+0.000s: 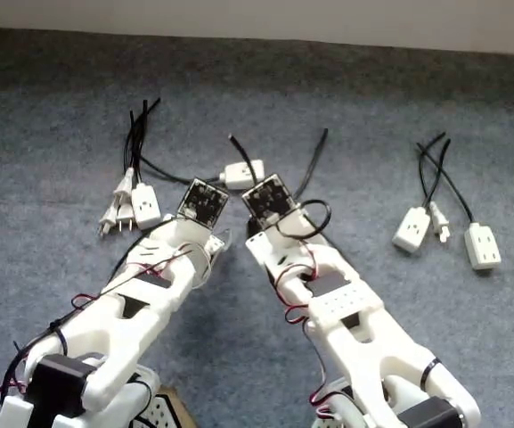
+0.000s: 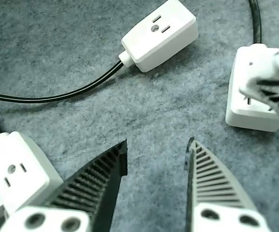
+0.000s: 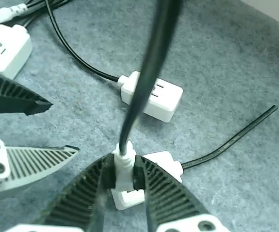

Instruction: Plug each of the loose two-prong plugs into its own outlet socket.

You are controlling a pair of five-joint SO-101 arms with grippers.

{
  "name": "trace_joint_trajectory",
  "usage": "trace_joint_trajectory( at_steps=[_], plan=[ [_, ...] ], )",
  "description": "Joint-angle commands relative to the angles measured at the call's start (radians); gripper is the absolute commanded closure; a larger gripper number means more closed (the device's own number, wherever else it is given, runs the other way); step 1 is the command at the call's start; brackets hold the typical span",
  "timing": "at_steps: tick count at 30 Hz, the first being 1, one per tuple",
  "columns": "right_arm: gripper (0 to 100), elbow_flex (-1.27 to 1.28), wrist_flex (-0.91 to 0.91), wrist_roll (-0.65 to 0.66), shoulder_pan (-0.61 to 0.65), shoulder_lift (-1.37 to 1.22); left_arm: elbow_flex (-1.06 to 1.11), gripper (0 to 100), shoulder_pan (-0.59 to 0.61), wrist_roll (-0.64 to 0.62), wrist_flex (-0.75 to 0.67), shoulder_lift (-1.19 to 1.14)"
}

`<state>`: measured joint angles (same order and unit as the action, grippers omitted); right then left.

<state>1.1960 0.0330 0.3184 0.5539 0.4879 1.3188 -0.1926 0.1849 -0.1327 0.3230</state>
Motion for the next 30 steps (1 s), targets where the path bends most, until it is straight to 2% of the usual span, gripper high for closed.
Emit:
trace_joint_trajectory(
  at_steps=[1, 6, 9, 21, 30],
  plan=[
    [99.1, -0.013, 0.001, 0.043, 0.031, 0.024, -0.018, 79, 0.012, 0.006, -0.017, 0.004],
    [99.1, 0.007, -0.004, 0.048, -0.002, 0.024, -0.016, 79, 0.012, 0.006, -0.017, 0.004],
    [99.1, 0.016, -0.074, 0.049, -0.031, 0.022, -0.016, 79, 0.012, 0.006, -0.017, 0.004],
    [99.1, 0.025, -0.084, 0.052, -0.038, 0.015, -0.016, 79, 0.012, 0.006, -0.017, 0.004],
    [99.1, -0.022, -0.154, 0.084, -0.068, -0.217, -0.018, 79, 0.012, 0.006, -0.018, 0.004]
  ],
)
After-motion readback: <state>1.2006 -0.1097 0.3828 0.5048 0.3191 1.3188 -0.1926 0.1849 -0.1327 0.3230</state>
